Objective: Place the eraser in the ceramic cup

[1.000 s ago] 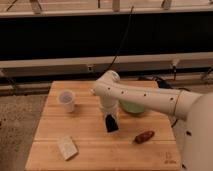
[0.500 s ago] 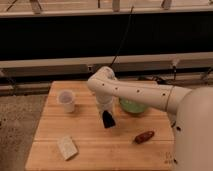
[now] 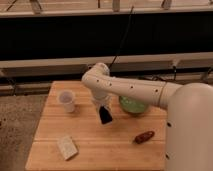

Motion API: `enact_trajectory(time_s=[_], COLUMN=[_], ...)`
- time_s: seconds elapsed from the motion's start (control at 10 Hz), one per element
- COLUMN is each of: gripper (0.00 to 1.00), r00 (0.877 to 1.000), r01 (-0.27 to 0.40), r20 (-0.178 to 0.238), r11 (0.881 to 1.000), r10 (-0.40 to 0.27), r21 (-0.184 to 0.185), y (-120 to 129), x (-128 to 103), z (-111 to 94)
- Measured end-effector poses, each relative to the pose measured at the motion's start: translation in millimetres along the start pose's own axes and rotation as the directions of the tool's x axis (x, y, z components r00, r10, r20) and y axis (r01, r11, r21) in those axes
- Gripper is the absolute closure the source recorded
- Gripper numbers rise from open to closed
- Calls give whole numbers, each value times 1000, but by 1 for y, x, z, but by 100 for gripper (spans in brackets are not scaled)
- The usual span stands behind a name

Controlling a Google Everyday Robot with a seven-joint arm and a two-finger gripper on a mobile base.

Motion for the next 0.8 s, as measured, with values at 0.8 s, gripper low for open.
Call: enact_trajectory(time_s=[0.8], gripper=[100], r00=[995], r01=[76], r20=[-60], r11=[997], r10=[-77], r21=[-21], y=[-38], x=[26], z=[-22])
